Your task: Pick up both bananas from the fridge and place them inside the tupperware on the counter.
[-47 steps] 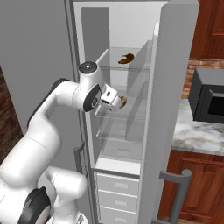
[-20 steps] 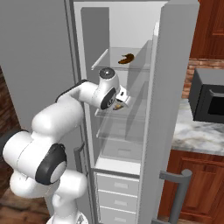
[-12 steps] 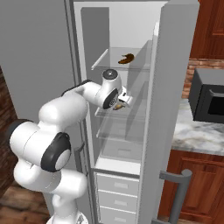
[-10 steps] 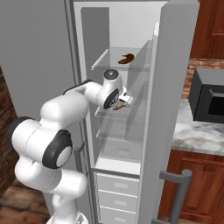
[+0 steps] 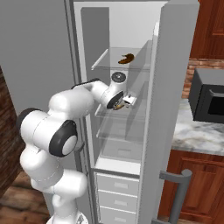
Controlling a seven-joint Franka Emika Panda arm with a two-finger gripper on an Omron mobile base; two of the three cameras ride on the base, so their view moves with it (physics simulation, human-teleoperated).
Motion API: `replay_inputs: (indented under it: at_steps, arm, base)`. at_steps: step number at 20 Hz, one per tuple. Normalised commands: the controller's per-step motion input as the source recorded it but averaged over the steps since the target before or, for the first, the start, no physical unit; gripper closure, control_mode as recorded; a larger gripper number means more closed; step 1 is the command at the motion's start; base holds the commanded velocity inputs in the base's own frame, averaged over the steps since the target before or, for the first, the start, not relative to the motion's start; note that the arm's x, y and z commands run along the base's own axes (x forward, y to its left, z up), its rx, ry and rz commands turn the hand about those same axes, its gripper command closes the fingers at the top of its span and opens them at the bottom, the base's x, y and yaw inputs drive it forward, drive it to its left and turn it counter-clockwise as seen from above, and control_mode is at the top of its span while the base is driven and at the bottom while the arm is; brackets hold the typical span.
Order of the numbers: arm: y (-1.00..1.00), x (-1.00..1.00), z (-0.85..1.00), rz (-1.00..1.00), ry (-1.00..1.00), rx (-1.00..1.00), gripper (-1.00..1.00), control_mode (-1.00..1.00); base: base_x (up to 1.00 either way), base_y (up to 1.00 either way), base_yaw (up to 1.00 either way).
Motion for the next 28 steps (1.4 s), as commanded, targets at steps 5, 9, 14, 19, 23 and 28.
replay_inputs:
  at_steps: [5, 9, 14, 19, 23, 28]
  arm:
    - [0.0, 0.35, -0.14, 0.0, 0.03, 0.02, -1.0, -1.0]
    - [0.0, 0.33, -0.12, 0.0, 0.11, 0.0, -1.0, -1.0]
    - [0.0, 0.25, -0.17, 0.0, 0.07, 0.0, -1.0, -1.0]
    - [0.0, 0.29, -0.16, 0.0, 0.04, 0.0, -1.0, -1.0]
    - [0.0, 0.23, -0.18, 0.0, 0.0, 0.0, -1.0, -1.0]
    - [0.0, 0.14, -0.2, 0.0, 0.0, 0.0, -1.0, -1.0]
  base:
    - [0.0, 0.0, 0.0]
    - [0.0, 0.0, 0.0]
    - [0.0, 0.0, 0.0]
    - [0.0, 0.0, 0.0]
    - [0.0, 0.0, 0.0]
    - [0.0, 0.0, 0.0]
